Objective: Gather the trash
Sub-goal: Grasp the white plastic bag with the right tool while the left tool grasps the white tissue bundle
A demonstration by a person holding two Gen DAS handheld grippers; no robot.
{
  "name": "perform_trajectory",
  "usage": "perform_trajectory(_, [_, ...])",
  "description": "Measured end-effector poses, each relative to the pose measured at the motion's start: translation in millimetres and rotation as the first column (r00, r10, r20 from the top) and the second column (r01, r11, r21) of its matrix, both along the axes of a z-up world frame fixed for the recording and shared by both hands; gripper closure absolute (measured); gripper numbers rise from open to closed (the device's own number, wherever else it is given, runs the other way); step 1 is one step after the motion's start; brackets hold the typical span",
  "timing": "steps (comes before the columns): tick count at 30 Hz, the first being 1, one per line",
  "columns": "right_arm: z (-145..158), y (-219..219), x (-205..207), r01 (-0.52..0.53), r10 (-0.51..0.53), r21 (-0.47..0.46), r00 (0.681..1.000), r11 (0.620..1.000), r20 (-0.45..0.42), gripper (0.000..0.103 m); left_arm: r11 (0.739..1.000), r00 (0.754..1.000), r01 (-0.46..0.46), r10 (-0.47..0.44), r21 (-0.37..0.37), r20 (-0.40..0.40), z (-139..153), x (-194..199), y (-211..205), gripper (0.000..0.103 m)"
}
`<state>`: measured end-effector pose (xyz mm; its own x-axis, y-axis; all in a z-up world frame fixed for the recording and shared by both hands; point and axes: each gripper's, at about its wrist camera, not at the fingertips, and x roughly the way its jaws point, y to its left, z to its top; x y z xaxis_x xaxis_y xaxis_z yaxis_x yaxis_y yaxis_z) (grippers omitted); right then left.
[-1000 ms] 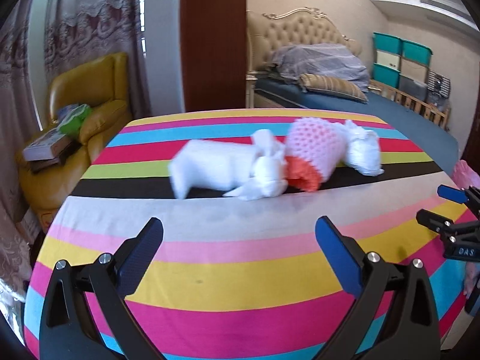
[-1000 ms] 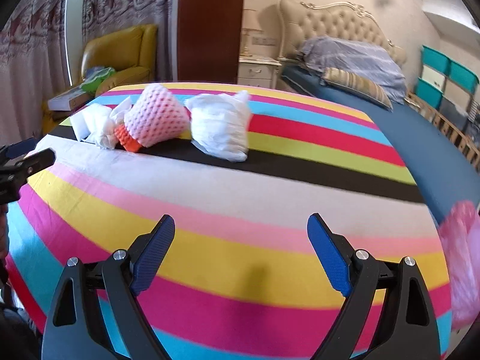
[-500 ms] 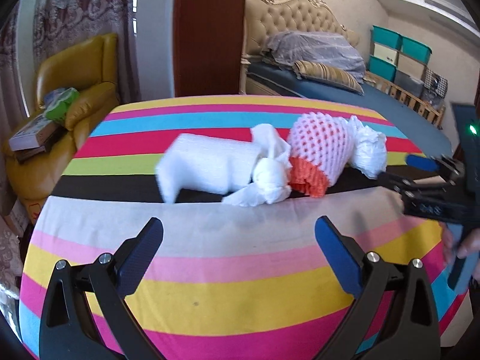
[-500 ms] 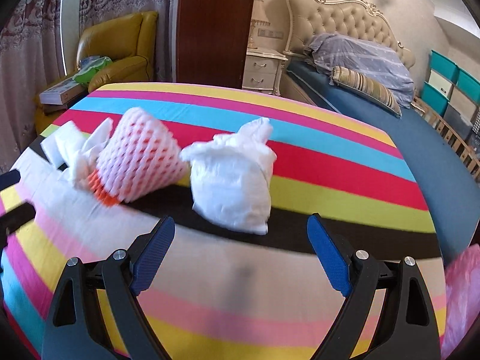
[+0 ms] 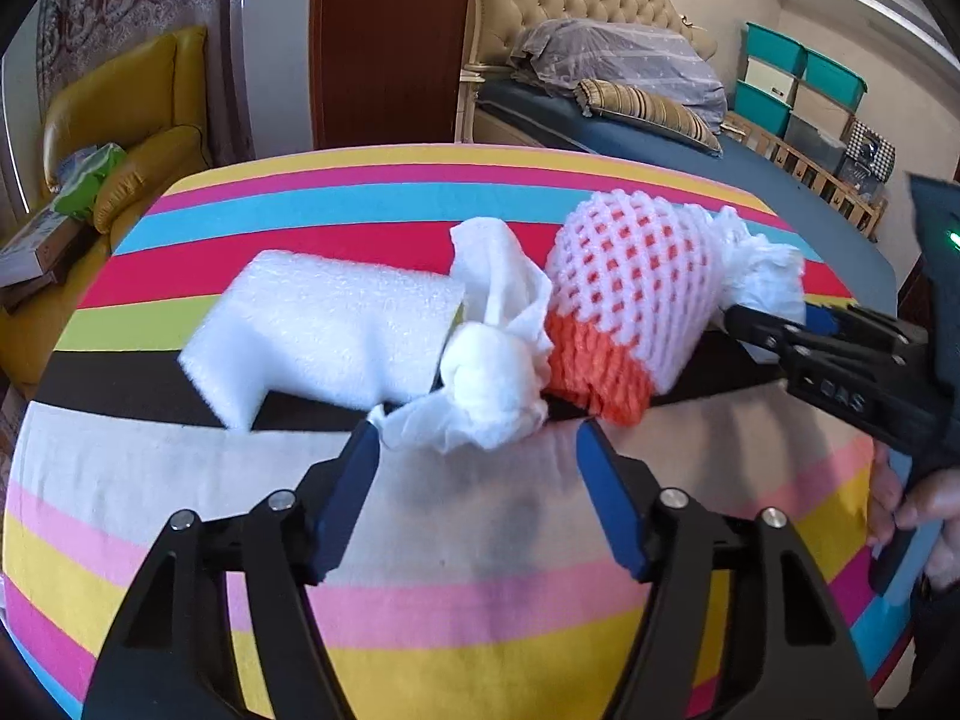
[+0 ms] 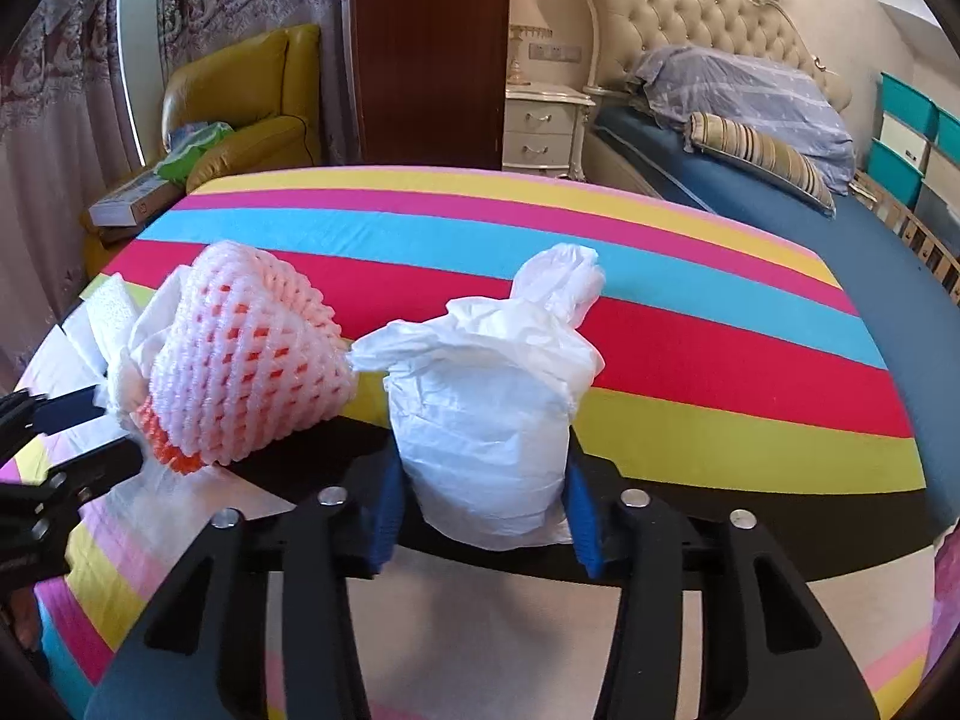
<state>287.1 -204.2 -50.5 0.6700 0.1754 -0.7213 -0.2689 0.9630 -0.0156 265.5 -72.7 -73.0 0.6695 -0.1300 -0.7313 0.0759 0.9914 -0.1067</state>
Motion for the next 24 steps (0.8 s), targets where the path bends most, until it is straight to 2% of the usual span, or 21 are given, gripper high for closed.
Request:
perform_trajectory(2, [-1, 0, -1, -0.004, 0.004, 0.005, 1.000, 1.000, -0.002, 0.060, 1.000, 1.000, -0.006, 0.006, 0.012, -0.004, 0, 8, -2, 0.040])
perform_trajectory(3, [-1, 0, -1, -0.005, 0.005, 0.009, 1.000, 1.000, -0.005, 0.060, 1.000, 1.000, -0.006, 0.006, 0.027, -0.010, -1, 14, -5, 0.044])
perform_trajectory(8, [-1, -1, -2, -0.006, 0.006, 0.035, 1.000, 0.999, -0.008, 0.060, 0.997, 1.000, -0.005, 0.006, 0.076, -0.009, -1, 34, -11, 0.053])
perform_trajectory(10, [-1, -1, -1, -0.006, 0.006, 0.037, 1.000, 0.999, -0.009, 0.060, 0.997, 1.000, 0.012, -0.010, 0.071, -0.020, -3, 39, -12, 0.071])
perform_trajectory(17, [-1, -2, -4, -0.008, 0.009, 0.052, 1.000, 0.999, -0.013, 0.061, 0.999, 0.999, 0.038, -0.039, 0.033, 0.031, 2, 20, -10, 0.073])
perform_trajectory(24, [5, -4, -32, -0.024, 0.024, 0.052, 1.000, 0.998, -0.005, 0.061, 1.000, 0.998, 0.015, -0.016, 0.015, 0.057, 1, -8, 1, 0.073])
